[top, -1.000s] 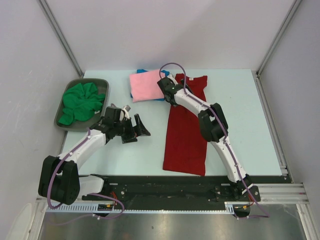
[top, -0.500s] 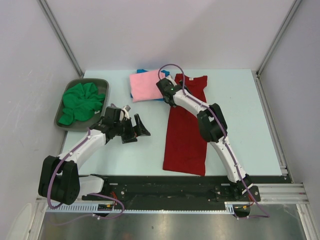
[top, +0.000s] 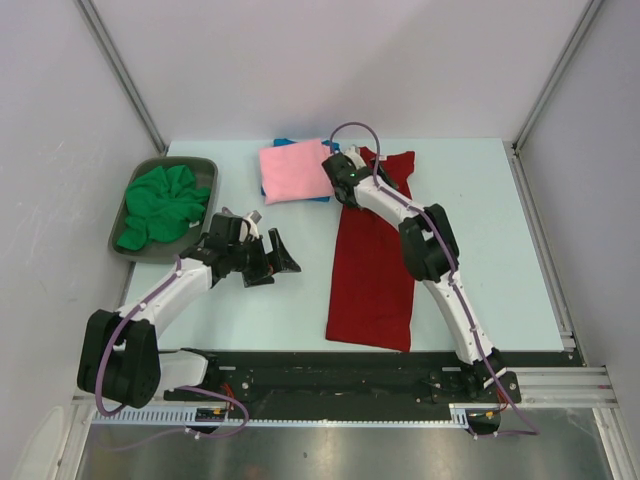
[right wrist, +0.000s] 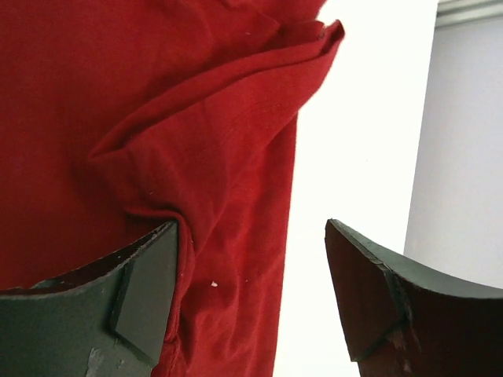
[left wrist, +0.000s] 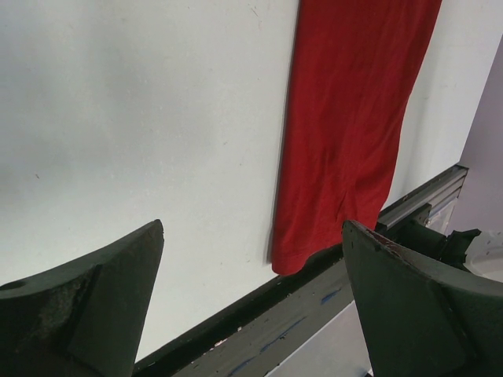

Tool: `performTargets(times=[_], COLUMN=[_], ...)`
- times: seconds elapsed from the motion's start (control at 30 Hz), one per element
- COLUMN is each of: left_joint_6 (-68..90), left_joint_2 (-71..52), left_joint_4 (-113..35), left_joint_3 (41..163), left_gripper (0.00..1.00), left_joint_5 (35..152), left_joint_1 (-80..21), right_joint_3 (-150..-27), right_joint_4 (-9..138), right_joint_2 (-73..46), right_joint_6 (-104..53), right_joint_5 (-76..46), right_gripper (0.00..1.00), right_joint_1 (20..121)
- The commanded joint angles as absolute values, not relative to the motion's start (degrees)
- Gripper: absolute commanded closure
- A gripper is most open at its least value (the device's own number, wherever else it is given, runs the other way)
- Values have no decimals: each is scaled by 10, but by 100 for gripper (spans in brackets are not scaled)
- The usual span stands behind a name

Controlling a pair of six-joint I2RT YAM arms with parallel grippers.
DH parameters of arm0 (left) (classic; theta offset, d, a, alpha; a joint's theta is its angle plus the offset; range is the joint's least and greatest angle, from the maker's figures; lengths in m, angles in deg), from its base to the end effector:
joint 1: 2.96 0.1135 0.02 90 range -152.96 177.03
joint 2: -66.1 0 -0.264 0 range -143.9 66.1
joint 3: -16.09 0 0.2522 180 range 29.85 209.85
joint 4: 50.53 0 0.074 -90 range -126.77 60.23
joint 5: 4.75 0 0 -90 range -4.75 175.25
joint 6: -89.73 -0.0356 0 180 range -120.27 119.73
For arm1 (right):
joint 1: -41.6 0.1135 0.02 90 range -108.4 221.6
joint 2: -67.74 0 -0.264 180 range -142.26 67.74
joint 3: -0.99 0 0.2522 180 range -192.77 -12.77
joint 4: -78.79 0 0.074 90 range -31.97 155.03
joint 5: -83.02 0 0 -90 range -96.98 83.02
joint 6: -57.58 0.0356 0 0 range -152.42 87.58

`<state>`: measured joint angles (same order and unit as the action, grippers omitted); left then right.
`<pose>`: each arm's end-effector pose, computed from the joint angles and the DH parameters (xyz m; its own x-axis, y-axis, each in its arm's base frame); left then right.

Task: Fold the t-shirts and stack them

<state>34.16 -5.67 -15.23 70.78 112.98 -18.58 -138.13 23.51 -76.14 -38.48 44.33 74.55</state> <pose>0.2295 -0.0814 0.2066 -0.9186 -0.2628 -0.2951 -0.0091 0.7606 -0.6491 0.4621 0.2664 0.1648 -0.7216 -0.5464 -0.4252 -0.0896 0.6827 -0.7252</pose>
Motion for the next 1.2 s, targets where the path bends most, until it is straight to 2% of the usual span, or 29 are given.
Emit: performTargets(times=[0.0,0.2,0.43,0.67,0.87,1.07,1.17], left_joint_6=[324,324,324,320,322,357,412], left_joint_2=[-53,-48,-35,-26,-26,17,66], left_joint_4=[-157,-156,-153,-144,-146,-178,-210], left_joint_3=[705,705,700,702,700,662,626], left_gripper=[0,0,0,0,0,0,0], left_joint_5=[1144,1147,1144,1128,1126,1158,1150], left_joint_1=[-182,-181,-181,-181,-182,-212,-258], right_joint_3=[-1354,-1275,-1087,-1022,-1023,-980,-957], right_joint_4=[232,174,210,240,280,358,362], right_joint_2=[-733,-665,-536,-480,-444,-390,-360], right_joint_6=[-336,-202,-72,12,34,22,11], right_joint_5=[512,505,459,301,259,33,-7], right_gripper=[21,21,21,15,11,10,10], right_joint_1=[735,700,673,658,652,612,614])
